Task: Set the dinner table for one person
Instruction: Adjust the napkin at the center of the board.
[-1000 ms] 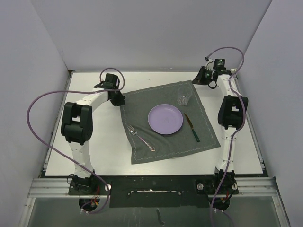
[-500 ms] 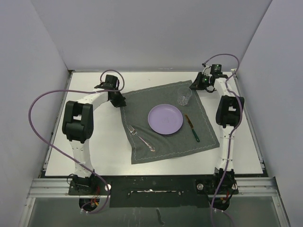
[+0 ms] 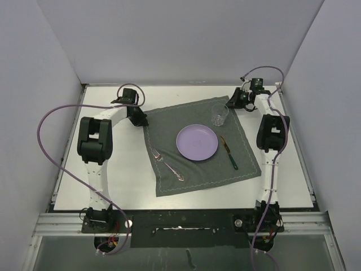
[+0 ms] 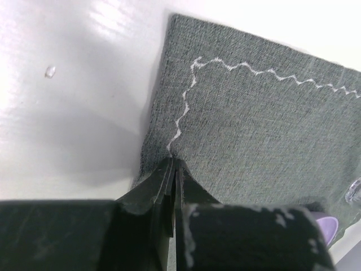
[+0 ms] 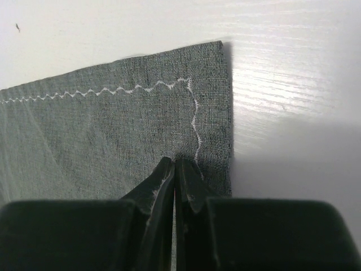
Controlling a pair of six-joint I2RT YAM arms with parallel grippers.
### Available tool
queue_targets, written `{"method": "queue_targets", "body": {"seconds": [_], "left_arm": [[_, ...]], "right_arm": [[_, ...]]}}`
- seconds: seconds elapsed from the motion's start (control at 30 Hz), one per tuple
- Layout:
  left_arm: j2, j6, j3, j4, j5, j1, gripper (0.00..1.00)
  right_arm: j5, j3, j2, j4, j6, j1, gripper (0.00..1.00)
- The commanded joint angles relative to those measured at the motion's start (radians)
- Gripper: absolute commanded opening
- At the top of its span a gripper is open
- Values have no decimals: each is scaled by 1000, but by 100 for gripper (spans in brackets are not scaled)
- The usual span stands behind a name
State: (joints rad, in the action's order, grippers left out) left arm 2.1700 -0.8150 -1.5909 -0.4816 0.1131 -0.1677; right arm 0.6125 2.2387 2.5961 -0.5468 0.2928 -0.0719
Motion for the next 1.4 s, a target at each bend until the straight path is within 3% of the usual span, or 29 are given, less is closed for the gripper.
{"method": "queue_targets", "body": {"seconds": [0.0, 0.97, 1.37], "left_arm": [[64, 12, -82, 6, 16, 9, 0], [267, 99, -385, -108, 25, 53, 0], [354, 126, -512, -146, 38, 57, 0]], "right_arm": [[-2, 44, 4, 15, -1, -3, 0], [-175, 29, -5, -28, 6, -24, 0], [-219, -49, -48, -3, 30, -27, 0]]}}
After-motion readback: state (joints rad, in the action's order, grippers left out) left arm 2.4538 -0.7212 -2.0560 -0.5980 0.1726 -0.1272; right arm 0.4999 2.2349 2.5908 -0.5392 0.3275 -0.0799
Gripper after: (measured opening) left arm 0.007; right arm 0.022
